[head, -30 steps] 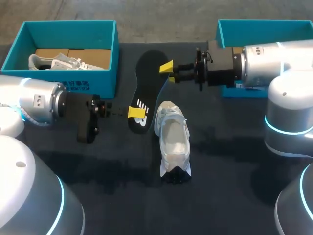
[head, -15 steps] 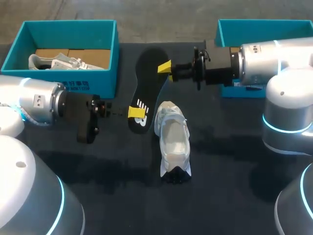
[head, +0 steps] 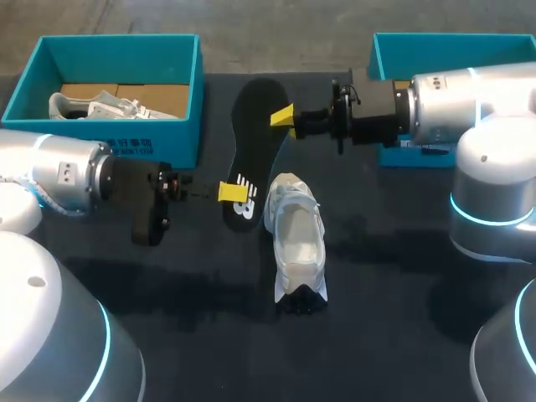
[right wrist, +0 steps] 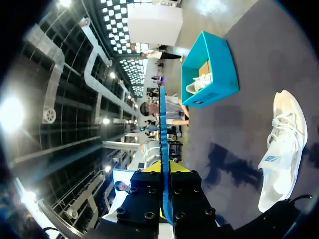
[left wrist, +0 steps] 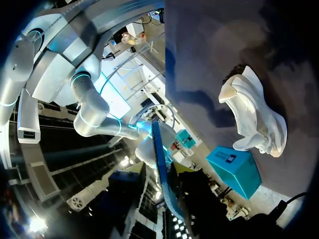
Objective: Take the shoe out of the shoebox, open the shoe tongue, remove and reinsert the insole, then place the shoe into the shoebox
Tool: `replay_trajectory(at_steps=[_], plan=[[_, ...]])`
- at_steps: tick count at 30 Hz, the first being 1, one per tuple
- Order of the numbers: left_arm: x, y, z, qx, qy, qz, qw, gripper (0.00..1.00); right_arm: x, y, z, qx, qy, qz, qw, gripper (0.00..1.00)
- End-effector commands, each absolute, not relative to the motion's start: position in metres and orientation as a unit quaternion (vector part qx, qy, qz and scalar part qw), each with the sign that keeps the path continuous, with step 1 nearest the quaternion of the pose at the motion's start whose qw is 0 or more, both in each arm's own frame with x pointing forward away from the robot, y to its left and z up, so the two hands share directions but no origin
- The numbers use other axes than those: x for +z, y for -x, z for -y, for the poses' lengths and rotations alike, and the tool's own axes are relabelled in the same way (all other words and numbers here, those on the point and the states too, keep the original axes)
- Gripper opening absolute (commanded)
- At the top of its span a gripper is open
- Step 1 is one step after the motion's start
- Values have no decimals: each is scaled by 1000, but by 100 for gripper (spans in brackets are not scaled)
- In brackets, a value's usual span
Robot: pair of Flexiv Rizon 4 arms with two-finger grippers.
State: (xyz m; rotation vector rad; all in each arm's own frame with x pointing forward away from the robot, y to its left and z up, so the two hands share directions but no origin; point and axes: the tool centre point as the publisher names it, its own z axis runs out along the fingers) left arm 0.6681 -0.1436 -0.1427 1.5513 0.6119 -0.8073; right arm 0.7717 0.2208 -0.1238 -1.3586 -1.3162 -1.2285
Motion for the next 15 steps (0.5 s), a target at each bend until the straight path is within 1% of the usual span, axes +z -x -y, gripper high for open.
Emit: replay_trajectory(at_steps=[1, 8, 9, 11, 12, 14, 15], plan=[[-145, -666, 133, -345, -674, -275, 592, 100, -126, -772, -220, -492, 545, 526, 429, 0], [-136, -671, 94, -330, -683, -311, 573, 100, -134, -775, -215, -492, 543, 527, 431, 0], [-132, -673, 84, -323, -697, -327, 551, 100, -138, -776, -213, -492, 542, 527, 431, 0], [-130, -674, 80, -321, -704, -329, 541, 100, -140, -777, -213, -492, 539, 529, 433, 0], [-125, -676, 74, -324, -715, -340, 517, 100, -143, -778, -213, -491, 539, 528, 435, 0], [-122, -677, 71, -320, -724, -340, 508, 100, -145, -779, -213, -490, 539, 529, 436, 0], [-115, -678, 68, -322, -731, -348, 491, 100, -147, -780, -213, -489, 538, 529, 437, 0]])
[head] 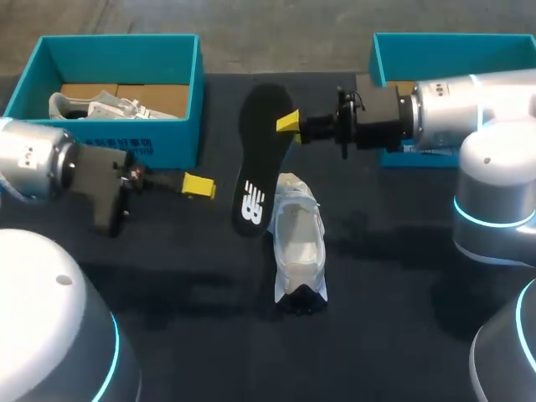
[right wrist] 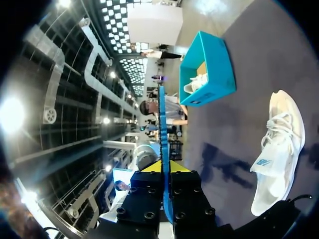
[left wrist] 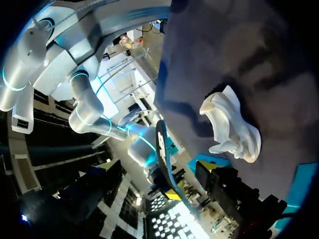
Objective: Take the shoe out of the shoebox, open the shoe tongue, remove and reinsert the insole, then place the shoe into the shoebox
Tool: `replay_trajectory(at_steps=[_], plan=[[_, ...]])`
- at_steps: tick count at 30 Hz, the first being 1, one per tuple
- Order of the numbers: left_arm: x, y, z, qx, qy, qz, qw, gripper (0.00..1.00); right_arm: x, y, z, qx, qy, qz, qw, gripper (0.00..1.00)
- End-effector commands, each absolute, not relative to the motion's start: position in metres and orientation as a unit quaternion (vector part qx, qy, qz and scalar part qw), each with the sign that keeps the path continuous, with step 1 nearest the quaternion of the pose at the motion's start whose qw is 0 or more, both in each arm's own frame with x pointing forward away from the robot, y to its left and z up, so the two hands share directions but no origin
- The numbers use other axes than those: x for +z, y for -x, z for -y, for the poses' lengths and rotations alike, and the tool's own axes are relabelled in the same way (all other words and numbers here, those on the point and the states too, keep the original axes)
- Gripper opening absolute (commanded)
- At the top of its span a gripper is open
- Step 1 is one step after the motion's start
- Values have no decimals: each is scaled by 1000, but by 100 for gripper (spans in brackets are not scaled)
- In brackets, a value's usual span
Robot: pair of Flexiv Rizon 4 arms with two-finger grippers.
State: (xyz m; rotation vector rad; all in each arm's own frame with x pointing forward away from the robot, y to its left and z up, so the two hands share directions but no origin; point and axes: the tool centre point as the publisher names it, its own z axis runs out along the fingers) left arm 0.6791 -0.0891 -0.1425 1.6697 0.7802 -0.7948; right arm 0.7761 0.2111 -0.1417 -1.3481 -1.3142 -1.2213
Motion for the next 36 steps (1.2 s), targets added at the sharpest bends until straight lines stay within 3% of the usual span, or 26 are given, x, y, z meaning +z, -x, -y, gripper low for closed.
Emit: replay_trajectory(at_steps=[1, 19, 36], plan=[[-111, -681, 66, -319, -735, -353, 483, 100, -149, -781, -212, -488, 539, 530, 438, 0], [-73, -734, 55, -289, -761, -520, 260, 100, -183, -793, -211, -484, 543, 537, 428, 0], [-50, -772, 70, -216, -796, -551, 127, 100, -211, -802, -210, -483, 554, 533, 419, 0]])
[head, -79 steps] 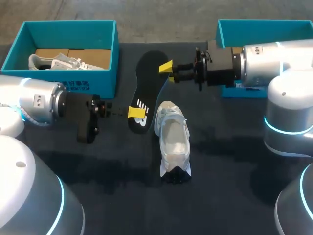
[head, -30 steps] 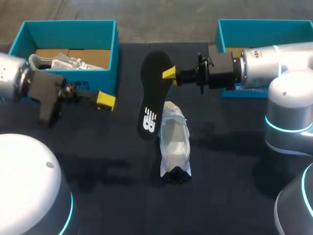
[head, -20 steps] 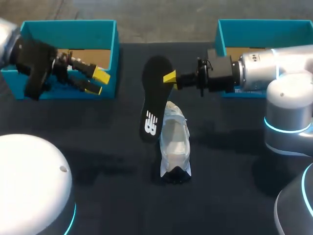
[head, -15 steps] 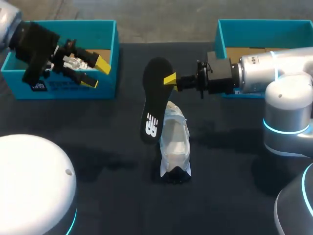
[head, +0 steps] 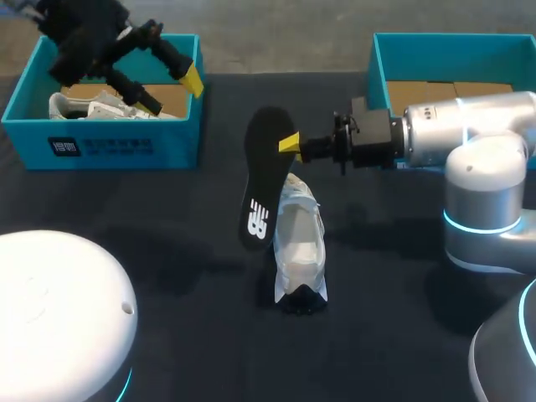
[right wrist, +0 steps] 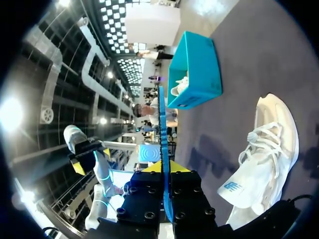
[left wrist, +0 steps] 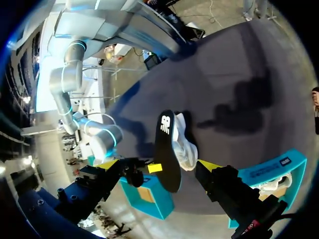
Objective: Take the shoe out of the shoebox, open the shoe tongue, remove and reinsert the insole, then place the shoe into the shoebox
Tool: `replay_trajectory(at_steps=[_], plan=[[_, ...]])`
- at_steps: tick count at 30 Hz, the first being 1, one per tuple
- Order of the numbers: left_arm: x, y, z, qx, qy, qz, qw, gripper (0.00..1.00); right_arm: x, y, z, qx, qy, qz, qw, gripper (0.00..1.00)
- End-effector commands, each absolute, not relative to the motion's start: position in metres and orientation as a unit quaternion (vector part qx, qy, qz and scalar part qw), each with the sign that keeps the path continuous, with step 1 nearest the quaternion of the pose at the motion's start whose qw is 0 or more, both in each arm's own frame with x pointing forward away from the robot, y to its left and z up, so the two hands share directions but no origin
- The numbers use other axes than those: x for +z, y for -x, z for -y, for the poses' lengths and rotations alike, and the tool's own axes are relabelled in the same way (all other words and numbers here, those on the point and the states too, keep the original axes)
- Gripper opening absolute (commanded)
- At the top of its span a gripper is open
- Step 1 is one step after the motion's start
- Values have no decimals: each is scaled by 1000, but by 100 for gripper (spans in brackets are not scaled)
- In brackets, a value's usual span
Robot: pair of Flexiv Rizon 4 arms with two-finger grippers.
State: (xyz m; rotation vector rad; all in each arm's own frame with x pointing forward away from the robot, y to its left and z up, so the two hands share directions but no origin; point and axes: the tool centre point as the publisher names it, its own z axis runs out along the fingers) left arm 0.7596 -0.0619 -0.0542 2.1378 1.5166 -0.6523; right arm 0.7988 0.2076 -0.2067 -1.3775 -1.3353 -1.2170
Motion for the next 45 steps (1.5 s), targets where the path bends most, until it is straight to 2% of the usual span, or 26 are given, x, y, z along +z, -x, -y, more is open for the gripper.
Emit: replay_trajectory(at_steps=[1, 5, 6, 7, 27, 37, 45], plan=[[-50, -774, 71, -209, -798, -553, 116, 100, -212, -803, -210, -483, 554, 533, 419, 0], [-51, -782, 78, -161, -803, -569, 69, 100, -215, -805, -209, -481, 559, 531, 416, 0], [-50, -784, 80, -71, -821, -566, 19, 100, -215, -806, -209, -482, 568, 525, 412, 0], [-43, -784, 83, -13, -833, -553, 28, 100, -215, -807, -206, -485, 574, 518, 408, 0], [-55, -793, 91, -11, -816, -577, 23, 100, -214, -807, -204, -490, 578, 512, 405, 0], [-86, -815, 135, -54, -794, -602, 65, 100, -214, -807, -204, -490, 578, 512, 405, 0], [-89, -808, 157, -31, -811, -582, 50, 100, -214, -807, -204, -490, 578, 512, 405, 0]])
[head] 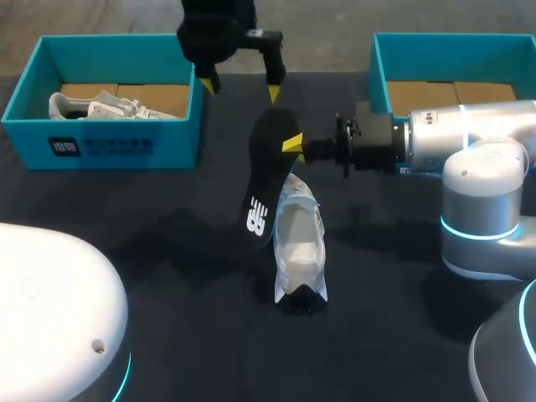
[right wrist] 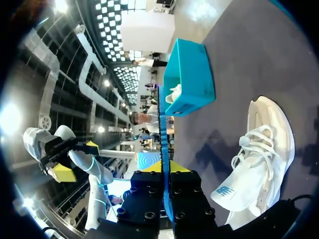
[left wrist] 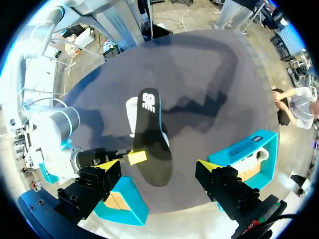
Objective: Take the shoe out of the shoebox, open the shoe tongue, remove and reinsert the insole, then place the shoe into the shoebox
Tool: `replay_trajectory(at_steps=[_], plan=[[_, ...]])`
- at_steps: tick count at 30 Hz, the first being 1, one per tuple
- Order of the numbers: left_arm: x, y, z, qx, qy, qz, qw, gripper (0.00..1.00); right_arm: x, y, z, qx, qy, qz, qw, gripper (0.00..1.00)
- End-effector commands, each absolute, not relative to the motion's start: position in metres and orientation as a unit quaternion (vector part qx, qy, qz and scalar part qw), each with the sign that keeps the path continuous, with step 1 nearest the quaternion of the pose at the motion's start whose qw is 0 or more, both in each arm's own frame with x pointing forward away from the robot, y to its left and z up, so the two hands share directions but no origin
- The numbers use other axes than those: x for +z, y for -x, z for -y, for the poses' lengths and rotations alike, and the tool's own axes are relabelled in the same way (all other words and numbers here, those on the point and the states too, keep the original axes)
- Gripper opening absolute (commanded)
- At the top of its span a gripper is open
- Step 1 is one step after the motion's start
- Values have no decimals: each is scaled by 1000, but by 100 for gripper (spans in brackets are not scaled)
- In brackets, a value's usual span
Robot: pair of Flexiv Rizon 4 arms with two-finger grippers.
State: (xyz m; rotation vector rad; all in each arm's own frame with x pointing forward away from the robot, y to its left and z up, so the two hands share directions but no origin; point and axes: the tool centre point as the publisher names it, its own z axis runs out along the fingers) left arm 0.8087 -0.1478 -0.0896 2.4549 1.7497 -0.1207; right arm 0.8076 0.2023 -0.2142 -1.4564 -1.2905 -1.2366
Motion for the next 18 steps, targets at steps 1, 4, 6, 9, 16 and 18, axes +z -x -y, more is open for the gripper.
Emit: replay_trajectory(at_steps=[1, 4, 6, 9, 16, 18], plan=[[-89, -808, 157, -30, -811, -582, 49, 100, -214, -807, -204, -490, 578, 512, 405, 0], [-90, -807, 158, -28, -810, -584, 49, 100, -214, -807, -204, -490, 578, 512, 405, 0], [-90, -806, 158, -27, -810, -584, 51, 100, -214, -807, -204, -490, 578, 512, 405, 0], [-95, -805, 158, -25, -812, -582, 51, 100, -214, -807, -204, -490, 578, 512, 405, 0], [-103, -806, 141, -57, -801, -586, 111, 100, -214, -807, -204, -490, 578, 512, 405, 0], [-104, -806, 127, -86, -791, -588, 145, 100, -214, -807, -204, -490, 578, 512, 405, 0]])
